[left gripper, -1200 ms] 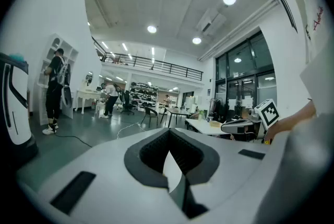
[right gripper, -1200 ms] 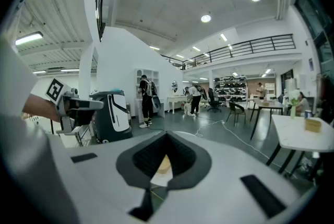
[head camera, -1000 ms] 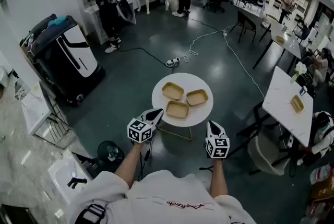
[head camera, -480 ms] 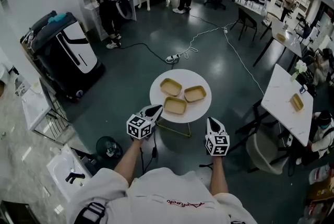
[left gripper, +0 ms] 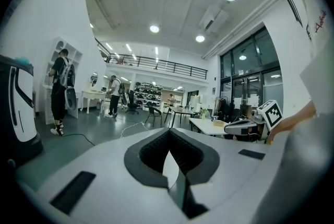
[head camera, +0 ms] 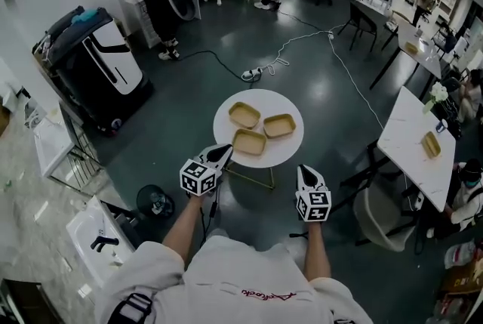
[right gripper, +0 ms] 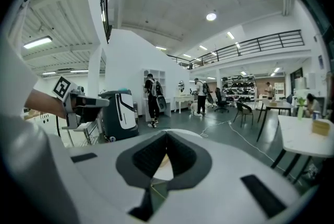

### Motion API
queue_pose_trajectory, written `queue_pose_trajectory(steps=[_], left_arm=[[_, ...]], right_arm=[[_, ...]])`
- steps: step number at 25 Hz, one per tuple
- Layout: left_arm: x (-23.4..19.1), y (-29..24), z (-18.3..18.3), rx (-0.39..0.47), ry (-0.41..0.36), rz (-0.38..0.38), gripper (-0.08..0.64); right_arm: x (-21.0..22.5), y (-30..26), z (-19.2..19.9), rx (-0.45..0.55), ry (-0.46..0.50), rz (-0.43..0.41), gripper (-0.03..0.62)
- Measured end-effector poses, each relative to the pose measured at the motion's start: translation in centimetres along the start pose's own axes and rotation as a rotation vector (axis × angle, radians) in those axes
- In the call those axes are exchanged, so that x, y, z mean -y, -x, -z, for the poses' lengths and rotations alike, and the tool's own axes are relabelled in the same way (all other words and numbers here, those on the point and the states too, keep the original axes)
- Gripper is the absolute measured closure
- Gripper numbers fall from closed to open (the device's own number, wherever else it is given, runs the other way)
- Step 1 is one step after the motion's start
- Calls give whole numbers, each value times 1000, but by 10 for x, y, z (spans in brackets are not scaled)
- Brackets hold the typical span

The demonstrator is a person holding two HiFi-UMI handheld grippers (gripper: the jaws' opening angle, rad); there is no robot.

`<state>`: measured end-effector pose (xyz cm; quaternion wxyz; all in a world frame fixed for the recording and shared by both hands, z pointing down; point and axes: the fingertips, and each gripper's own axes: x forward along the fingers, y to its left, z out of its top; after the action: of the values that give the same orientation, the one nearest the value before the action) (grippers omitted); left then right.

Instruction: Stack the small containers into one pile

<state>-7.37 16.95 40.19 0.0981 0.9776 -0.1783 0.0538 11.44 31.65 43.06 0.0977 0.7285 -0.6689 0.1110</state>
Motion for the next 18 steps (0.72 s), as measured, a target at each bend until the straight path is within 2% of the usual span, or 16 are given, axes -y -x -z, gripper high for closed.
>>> queue_pose_trajectory(steps=[5,13,18], left_arm=[[11,5,15,-19,15,-7,549],[16,5,25,-23,44,-12,549],[4,3,36,-35,64,-4,549]], right_arm=[[0,7,19,-30,-8,-17,572],[-2,7,20,-31,-16,-22,572],[-11,-6,25,-47,-10,-22,572]])
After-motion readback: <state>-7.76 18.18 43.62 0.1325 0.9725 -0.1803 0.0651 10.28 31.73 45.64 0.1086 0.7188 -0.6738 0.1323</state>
